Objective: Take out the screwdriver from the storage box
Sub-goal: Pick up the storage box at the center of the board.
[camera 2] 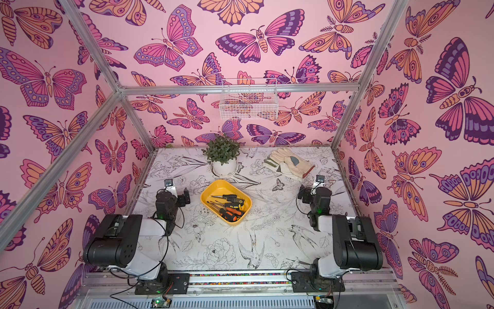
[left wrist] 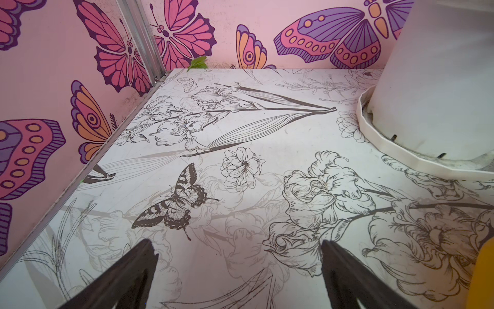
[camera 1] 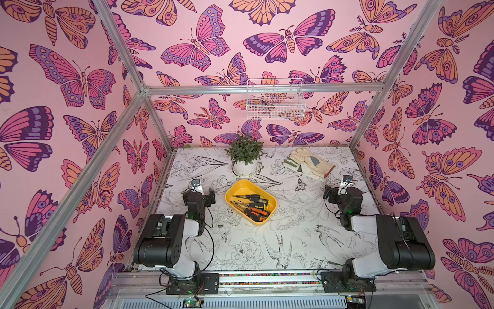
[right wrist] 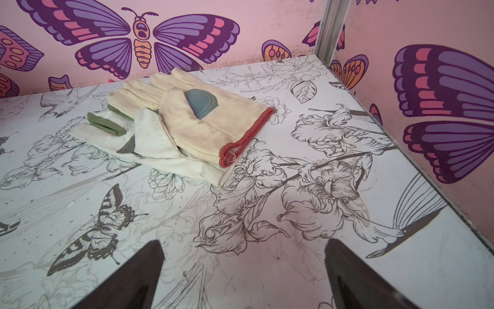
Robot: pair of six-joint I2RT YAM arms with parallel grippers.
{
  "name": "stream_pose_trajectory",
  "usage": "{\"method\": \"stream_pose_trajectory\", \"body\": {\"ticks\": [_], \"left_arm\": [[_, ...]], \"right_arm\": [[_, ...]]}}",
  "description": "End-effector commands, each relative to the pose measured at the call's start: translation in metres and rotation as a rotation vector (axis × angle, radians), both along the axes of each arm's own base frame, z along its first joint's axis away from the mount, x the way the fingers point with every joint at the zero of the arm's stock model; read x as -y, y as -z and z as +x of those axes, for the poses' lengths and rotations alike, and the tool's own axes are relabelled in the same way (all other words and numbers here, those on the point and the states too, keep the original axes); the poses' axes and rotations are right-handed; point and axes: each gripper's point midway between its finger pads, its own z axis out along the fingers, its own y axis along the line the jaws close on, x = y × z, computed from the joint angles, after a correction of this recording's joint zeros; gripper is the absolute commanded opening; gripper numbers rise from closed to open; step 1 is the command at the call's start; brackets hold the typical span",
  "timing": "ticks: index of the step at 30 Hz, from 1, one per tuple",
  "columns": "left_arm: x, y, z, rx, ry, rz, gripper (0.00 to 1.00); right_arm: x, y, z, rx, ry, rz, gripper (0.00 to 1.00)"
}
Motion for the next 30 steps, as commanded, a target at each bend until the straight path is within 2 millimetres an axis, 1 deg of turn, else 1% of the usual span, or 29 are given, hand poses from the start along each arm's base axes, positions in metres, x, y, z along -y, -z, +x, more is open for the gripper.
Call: {"method": "stream_pose_trajectory", "body": {"ticks": [1, 3, 5, 7, 8, 9, 10, 11, 12, 13, 14, 16, 18, 20, 21, 22, 24, 25, 27, 30], "left_arm": [[-0.001, -0.005, 0.003, 0.007, 0.007, -0.019, 1.0], [-0.002, -0.007, 0.001, 0.015, -0.007, -0.01, 1.0], [-0.005, -0.014, -0.001, 0.025, -0.053, 0.02, 1.0], [-0.003, -0.019, -0.007, 0.04, -0.058, 0.024, 1.0], [-0.001, -0.023, -0.009, 0.05, -0.06, 0.037, 1.0], [-0.001, -0.029, -0.008, 0.072, -0.073, 0.047, 1.0], [0.0, -0.026, -0.017, 0.075, -0.077, 0.091, 1.0], [-0.004, -0.03, -0.02, 0.065, -0.142, 0.138, 1.0], [-0.008, -0.04, -0.016, 0.059, -0.208, 0.15, 1.0], [-0.01, -0.044, -0.015, 0.029, -0.239, 0.165, 1.0], [-0.008, -0.047, -0.016, 0.006, -0.252, 0.189, 1.0], [0.0, -0.064, -0.017, 0.028, -0.257, 0.213, 1.0], [0.009, -0.079, -0.021, 0.032, -0.266, 0.203, 1.0], [0.014, -0.099, -0.031, -0.002, -0.298, 0.127, 1.0], [0.016, -0.105, -0.034, -0.03, -0.304, 0.091, 1.0], [0.022, -0.107, -0.039, -0.074, -0.277, 0.064, 1.0], [0.043, -0.115, -0.041, -0.111, -0.163, -0.018, 1.0], [0.056, -0.116, -0.044, -0.149, -0.098, -0.064, 1.0], [0.076, -0.12, -0.05, -0.215, -0.005, -0.147, 1.0], [0.097, -0.118, -0.06, -0.319, 0.062, -0.26, 1.0]], "right_arm": [[0.001, -0.004, 0.004, 0.012, 0.008, 0.0, 0.99], [0.001, -0.004, 0.004, 0.012, 0.008, -0.001, 0.99], [0.001, -0.005, 0.003, 0.016, 0.008, -0.001, 0.99], [0.011, -0.009, 0.002, 0.025, 0.068, 0.002, 0.99], [0.02, -0.013, 0.0, 0.029, 0.126, 0.006, 0.99], [0.021, -0.015, -0.001, 0.02, 0.135, 0.002, 0.99], [0.023, -0.018, -0.002, 0.018, 0.148, 0.003, 0.99], [0.027, -0.023, -0.002, 0.021, 0.168, 0.001, 0.99], [0.028, -0.03, -0.003, 0.022, 0.178, -0.001, 0.99], [0.029, -0.038, -0.005, 0.017, 0.18, -0.005, 0.99], [0.029, -0.046, -0.007, 0.007, 0.18, -0.005, 0.99], [0.027, -0.062, -0.01, -0.004, 0.185, 0.029, 0.99], [0.022, -0.073, -0.013, -0.033, 0.171, 0.068, 0.99], [0.014, -0.083, -0.017, -0.074, 0.143, 0.098, 0.99], [0.01, -0.087, -0.019, -0.095, 0.13, 0.117, 0.99], [0.003, -0.091, -0.02, -0.125, 0.096, 0.13, 0.99], [-0.013, -0.096, -0.024, -0.189, 0.017, 0.154, 0.99], [-0.023, -0.099, -0.026, -0.213, -0.028, 0.153, 0.99], [-0.042, -0.105, -0.033, -0.24, -0.089, 0.113, 0.99], [-0.065, -0.115, -0.043, -0.263, -0.142, 0.046, 0.99]]}}
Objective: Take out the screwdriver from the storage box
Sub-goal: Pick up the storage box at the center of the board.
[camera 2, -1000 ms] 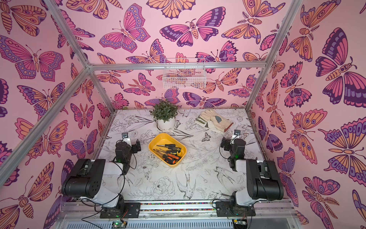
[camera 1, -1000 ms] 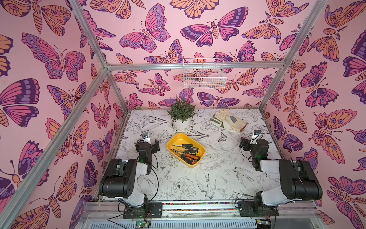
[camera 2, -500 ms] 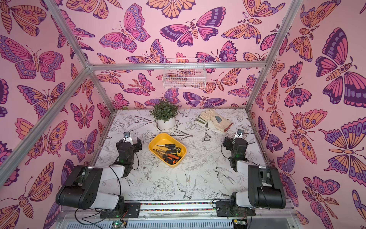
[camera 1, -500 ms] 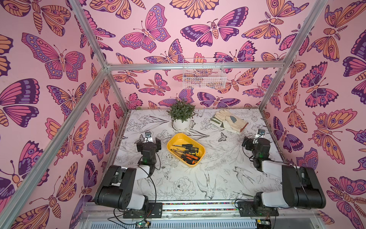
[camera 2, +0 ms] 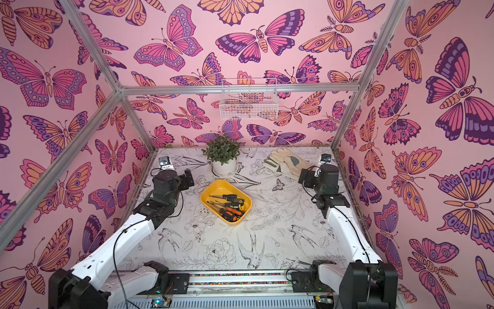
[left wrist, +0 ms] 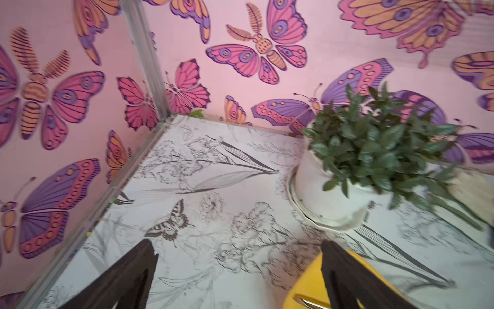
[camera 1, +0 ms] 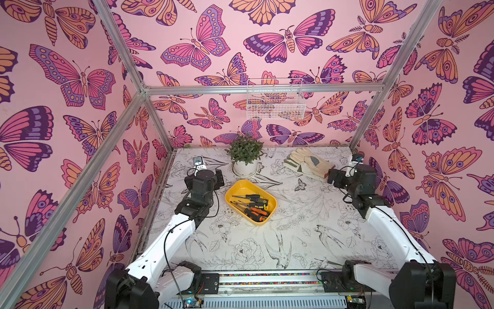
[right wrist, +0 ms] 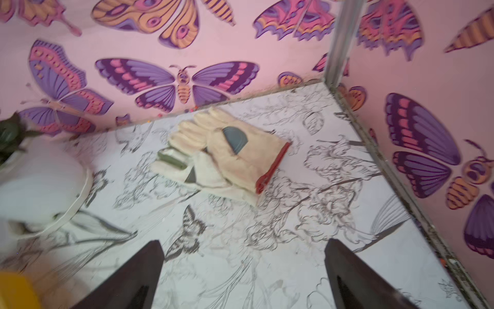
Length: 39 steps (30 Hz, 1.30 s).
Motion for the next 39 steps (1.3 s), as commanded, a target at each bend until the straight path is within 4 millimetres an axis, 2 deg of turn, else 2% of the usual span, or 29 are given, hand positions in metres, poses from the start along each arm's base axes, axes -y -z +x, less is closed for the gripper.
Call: {"method": "stream_pose_trajectory", "body": {"ticks": [1, 6, 10, 13, 15, 16, 17, 26, 30, 34, 39], "left_arm": [[0.028, 0.055, -0.034, -0.31, 0.108, -0.148, 1.0], [0.047, 0.087, -0.048, -0.437, 0.114, -0.301, 1.0], [0.05, 0.117, -0.054, -0.524, 0.075, -0.336, 1.0], [0.051, 0.132, -0.056, -0.568, 0.047, -0.36, 0.96], [0.054, 0.138, -0.054, -0.582, 0.043, -0.378, 0.96], [0.057, 0.149, -0.052, -0.615, 0.036, -0.379, 0.95], [0.059, 0.152, -0.05, -0.621, 0.032, -0.387, 0.94], [0.068, 0.17, -0.022, -0.645, -0.006, -0.403, 0.85], [0.07, 0.183, -0.012, -0.674, -0.02, -0.383, 0.75], [0.072, 0.194, -0.008, -0.701, -0.028, -0.368, 0.55], [0.07, 0.196, -0.006, -0.697, -0.031, -0.349, 0.38]], "right_arm": [[-0.029, 0.009, -0.03, -0.134, -0.101, -0.053, 0.99], [-0.057, 0.001, -0.04, -0.15, -0.15, -0.071, 0.99], [-0.073, 0.001, -0.043, -0.157, -0.181, -0.093, 0.99], [-0.085, 0.006, -0.043, -0.167, -0.207, -0.098, 0.99], [-0.092, 0.012, -0.043, -0.179, -0.224, -0.093, 0.99], [-0.096, 0.015, -0.042, -0.184, -0.234, -0.089, 0.99], [-0.1, 0.019, -0.042, -0.191, -0.243, -0.087, 0.99], [-0.134, 0.034, -0.04, -0.24, -0.344, -0.098, 0.98], [-0.14, 0.034, -0.039, -0.248, -0.357, -0.101, 0.96], [-0.142, 0.037, -0.039, -0.262, -0.358, -0.106, 0.93], [-0.143, 0.039, -0.039, -0.269, -0.359, -0.105, 0.91]]}}
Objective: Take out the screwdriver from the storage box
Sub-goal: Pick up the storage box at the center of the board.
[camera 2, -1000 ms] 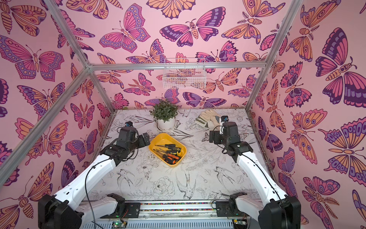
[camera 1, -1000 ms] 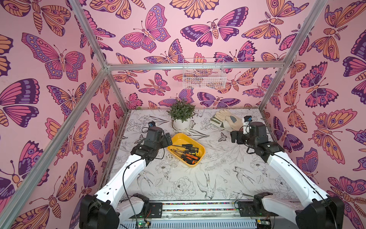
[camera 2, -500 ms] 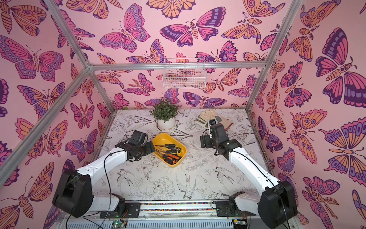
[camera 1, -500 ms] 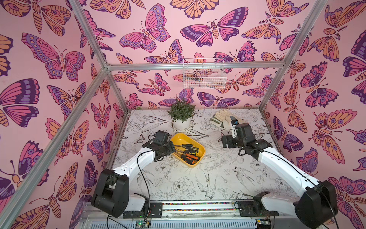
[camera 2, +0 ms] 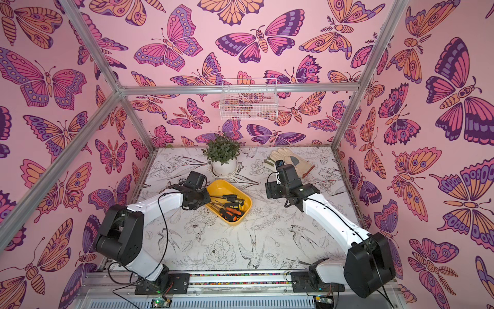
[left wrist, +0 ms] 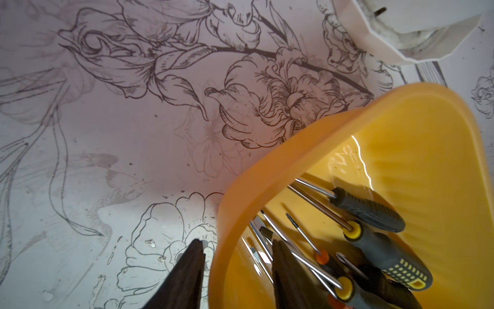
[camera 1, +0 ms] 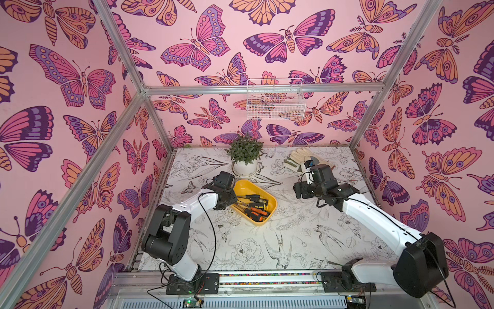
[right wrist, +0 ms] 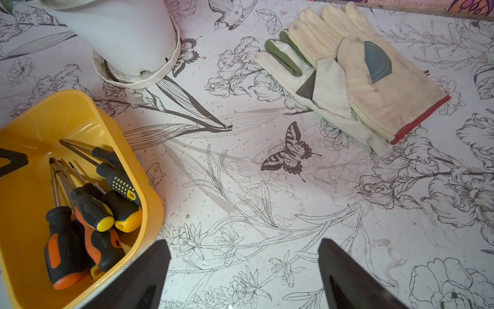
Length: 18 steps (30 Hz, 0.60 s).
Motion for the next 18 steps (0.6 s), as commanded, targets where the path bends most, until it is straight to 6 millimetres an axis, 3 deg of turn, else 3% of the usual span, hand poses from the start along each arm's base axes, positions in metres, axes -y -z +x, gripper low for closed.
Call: {"method": "stream_pose_trajectory", "body": {"ticks": [1, 11, 18], "left_arm": [[-0.001, -0.004, 0.005, 0.02, 0.008, 0.021, 0.34], [-0.004, -0.009, 0.005, 0.038, 0.032, 0.049, 0.0], [-0.006, -0.037, 0.007, 0.104, 0.065, 0.089, 0.0]], "right_arm": [[-0.006, -0.007, 0.001, 0.004, -0.008, 0.01, 0.9], [-0.017, -0.003, -0.004, -0.006, -0.03, -0.011, 0.85], [-0.046, -0.018, -0.03, 0.022, -0.099, -0.01, 0.82]]}}
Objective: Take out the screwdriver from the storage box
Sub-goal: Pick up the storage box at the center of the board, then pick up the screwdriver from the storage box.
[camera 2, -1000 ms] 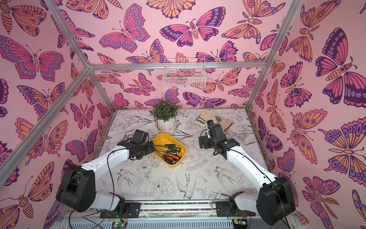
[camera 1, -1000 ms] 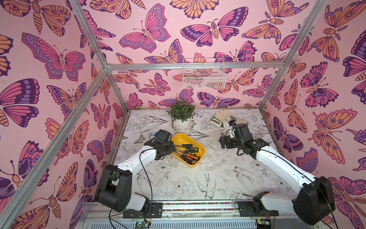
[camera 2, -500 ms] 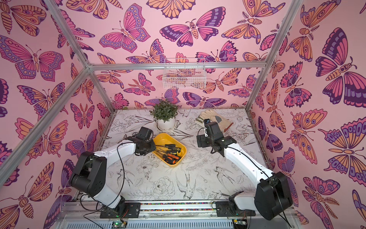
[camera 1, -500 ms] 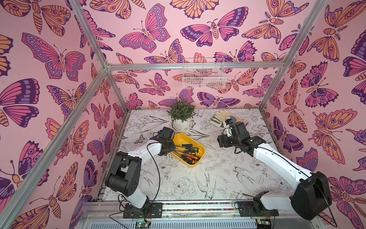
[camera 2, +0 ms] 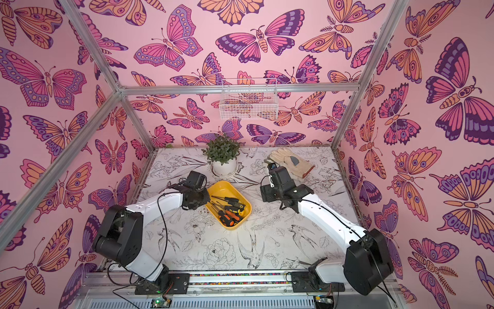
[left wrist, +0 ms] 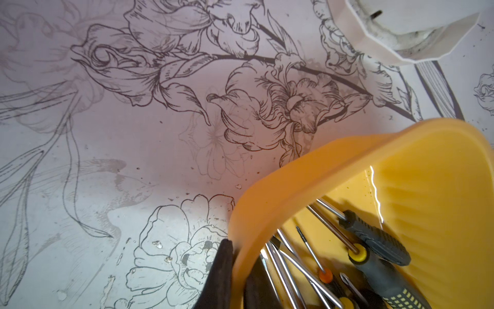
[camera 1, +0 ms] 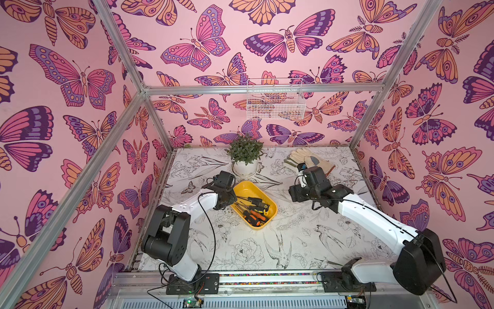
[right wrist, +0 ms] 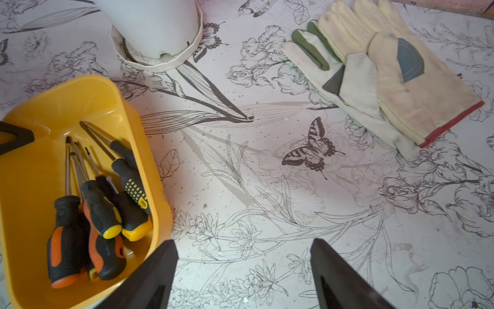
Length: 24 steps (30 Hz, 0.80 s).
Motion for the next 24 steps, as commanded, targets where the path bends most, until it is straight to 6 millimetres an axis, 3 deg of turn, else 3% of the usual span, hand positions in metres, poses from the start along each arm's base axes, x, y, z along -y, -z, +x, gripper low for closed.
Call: {"method": "stream_pose_trajectory", "body": {"ticks": [1, 5, 9, 17, 24], "left_arm": [[-0.004, -0.036, 0.006, 0.095, 0.036, 0.069, 0.0], [-0.005, -0.07, 0.006, 0.187, 0.045, 0.128, 0.0], [-0.002, -0.094, 0.005, 0.253, 0.052, 0.159, 0.0], [0.003, -0.11, -0.004, 0.335, 0.069, 0.224, 0.0], [0.014, -0.113, -0.005, 0.361, 0.117, 0.233, 0.0]], "right_arm": [[-0.018, -0.025, -0.015, 0.042, -0.025, 0.017, 0.82], [-0.052, -0.034, -0.037, 0.06, -0.094, 0.056, 0.79], [-0.085, -0.026, -0.051, 0.034, -0.154, 0.1, 0.76], [-0.133, 0.003, -0.068, -0.046, -0.257, 0.102, 0.71], [-0.159, 0.03, -0.072, -0.115, -0.321, 0.078, 0.62]]}}
